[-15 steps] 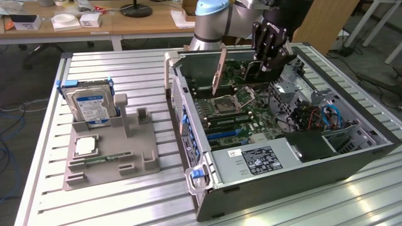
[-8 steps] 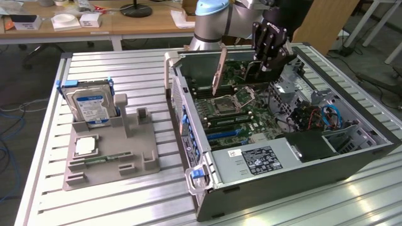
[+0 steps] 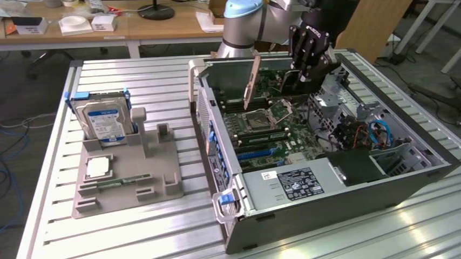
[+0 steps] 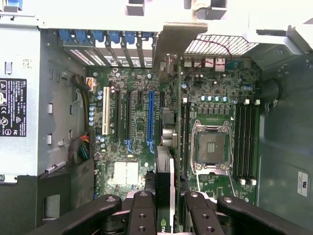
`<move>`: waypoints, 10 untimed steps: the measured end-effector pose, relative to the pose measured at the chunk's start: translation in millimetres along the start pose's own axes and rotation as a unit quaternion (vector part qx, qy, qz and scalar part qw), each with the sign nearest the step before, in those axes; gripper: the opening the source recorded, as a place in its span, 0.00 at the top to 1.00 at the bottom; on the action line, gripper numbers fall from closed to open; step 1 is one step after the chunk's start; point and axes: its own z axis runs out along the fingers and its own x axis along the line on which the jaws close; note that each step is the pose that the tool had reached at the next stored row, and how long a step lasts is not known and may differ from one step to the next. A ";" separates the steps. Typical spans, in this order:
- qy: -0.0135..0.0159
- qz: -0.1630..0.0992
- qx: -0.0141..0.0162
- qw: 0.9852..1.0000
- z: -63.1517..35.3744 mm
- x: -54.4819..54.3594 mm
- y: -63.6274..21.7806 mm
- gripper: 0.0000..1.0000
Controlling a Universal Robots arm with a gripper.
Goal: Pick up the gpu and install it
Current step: 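Insert the gpu into the slot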
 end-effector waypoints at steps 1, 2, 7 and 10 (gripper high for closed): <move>0.000 0.000 0.000 1.000 0.0 0.0 0.0 0.73; 0.000 0.000 0.000 1.000 0.0 0.0 0.0 0.73; 0.000 -0.002 0.003 1.000 0.1 0.0 0.2 0.73; 0.000 -0.002 0.011 1.000 0.1 0.0 0.5 0.73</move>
